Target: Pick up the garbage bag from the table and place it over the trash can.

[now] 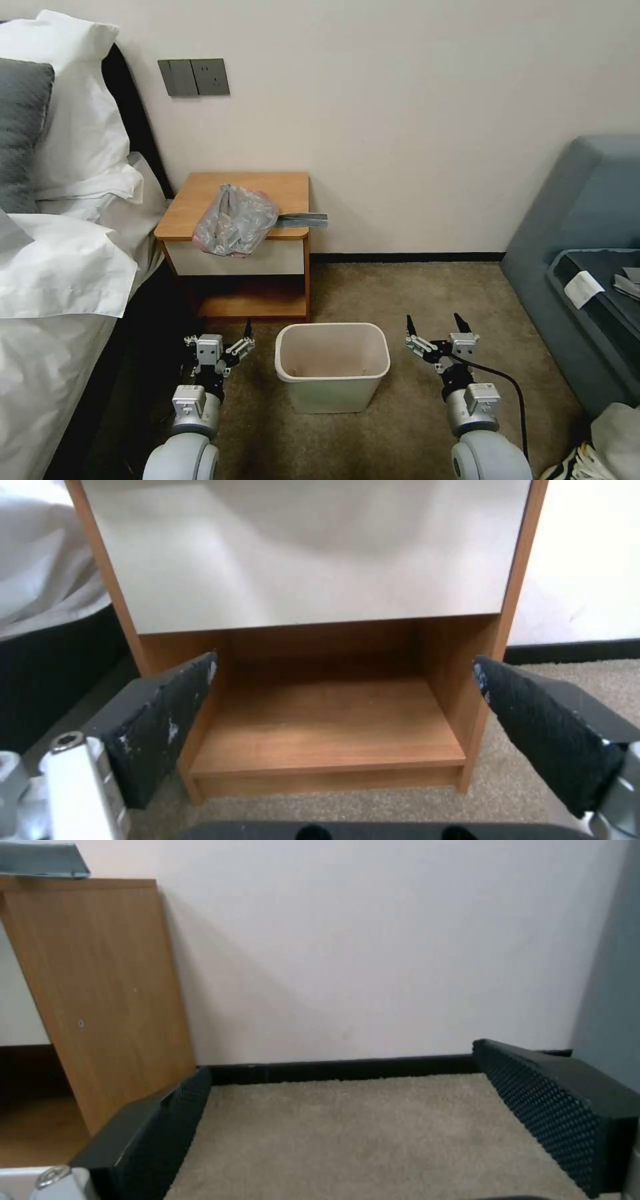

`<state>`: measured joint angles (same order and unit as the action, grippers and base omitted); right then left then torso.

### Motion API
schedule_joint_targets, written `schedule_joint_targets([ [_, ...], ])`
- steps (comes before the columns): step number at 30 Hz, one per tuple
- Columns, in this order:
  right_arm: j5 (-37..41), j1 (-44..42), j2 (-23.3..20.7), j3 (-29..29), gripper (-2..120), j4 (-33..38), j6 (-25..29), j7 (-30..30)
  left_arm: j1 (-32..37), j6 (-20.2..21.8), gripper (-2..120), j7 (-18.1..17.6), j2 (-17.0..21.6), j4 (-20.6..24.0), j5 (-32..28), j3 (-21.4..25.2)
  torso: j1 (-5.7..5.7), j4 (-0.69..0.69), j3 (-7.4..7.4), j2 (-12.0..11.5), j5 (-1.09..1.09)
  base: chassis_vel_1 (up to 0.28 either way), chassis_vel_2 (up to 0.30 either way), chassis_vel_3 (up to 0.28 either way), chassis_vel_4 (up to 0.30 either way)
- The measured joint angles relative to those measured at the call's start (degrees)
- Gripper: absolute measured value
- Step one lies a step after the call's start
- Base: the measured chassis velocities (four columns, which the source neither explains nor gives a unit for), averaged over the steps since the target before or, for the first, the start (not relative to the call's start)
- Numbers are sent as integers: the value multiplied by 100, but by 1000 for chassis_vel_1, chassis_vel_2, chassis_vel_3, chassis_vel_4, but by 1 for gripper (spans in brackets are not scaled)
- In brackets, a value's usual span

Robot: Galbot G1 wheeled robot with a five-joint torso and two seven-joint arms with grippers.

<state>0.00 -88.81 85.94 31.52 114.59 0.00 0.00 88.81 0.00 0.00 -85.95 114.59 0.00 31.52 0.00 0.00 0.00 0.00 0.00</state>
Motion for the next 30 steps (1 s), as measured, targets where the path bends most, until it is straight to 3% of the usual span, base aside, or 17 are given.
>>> schedule_joint_targets([
  [26,1,-1,-3,0,100,0,0,0,0,0,100,0,1,0,0,0,0,0,0,0,0,0,0,0,0],
  [30,201,-143,-175,27,100,237,115,43,-81,-206,99,-67,231,13,-246,117,0,2,1,-1,0,0,0,0,0],
])
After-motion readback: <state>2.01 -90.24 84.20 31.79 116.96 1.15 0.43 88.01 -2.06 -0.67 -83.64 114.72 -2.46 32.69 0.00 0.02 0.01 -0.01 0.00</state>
